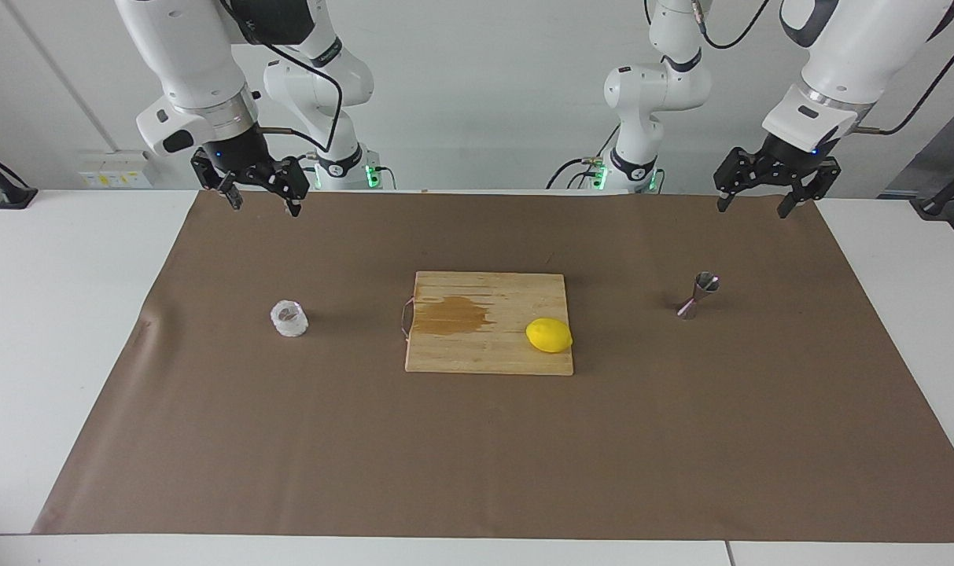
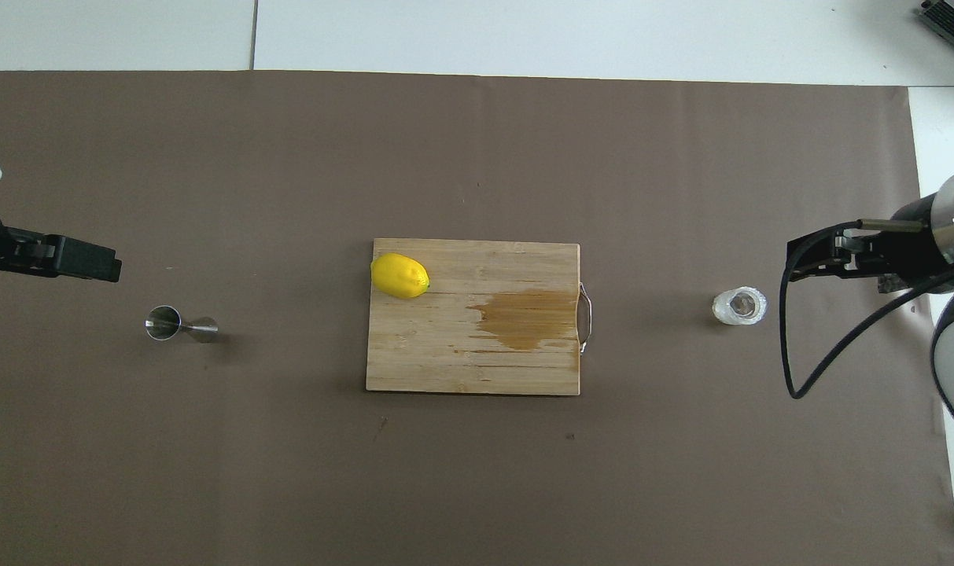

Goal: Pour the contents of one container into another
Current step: 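Open the left gripper and move it toward the metal cup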

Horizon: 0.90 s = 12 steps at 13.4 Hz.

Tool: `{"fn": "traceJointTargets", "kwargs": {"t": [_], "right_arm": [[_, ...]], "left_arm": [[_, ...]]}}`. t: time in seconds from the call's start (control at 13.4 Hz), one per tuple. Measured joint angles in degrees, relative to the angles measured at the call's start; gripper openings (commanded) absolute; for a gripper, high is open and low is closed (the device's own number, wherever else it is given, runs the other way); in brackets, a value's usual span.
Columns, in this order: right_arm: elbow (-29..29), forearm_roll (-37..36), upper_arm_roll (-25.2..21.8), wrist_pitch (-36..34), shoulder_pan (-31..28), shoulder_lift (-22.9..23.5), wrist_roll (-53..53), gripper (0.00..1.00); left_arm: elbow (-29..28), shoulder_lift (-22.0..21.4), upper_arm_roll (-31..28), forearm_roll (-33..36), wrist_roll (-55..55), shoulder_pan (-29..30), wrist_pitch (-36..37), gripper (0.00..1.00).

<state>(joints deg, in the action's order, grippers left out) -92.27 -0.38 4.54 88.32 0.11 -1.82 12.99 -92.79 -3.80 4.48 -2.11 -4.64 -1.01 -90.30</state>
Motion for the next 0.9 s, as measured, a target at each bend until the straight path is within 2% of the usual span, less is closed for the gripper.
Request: {"fn": "traceJointTargets", "kwargs": {"t": [0.6,0.9], "right_arm": [[0.0,0.0,0.0,0.0,0.0,0.0,0.0,1.0],[0.0,0.0,0.0,0.0,-0.3,0.0,0.0,1.0]], "left_arm": [[-0.4,-0.1,-0.4,0.0,2.0,0.2,0.6,1.0],[-3.9,-1.4,-1.0,0.1,15.5,1.3,0.4,1.0]]}}
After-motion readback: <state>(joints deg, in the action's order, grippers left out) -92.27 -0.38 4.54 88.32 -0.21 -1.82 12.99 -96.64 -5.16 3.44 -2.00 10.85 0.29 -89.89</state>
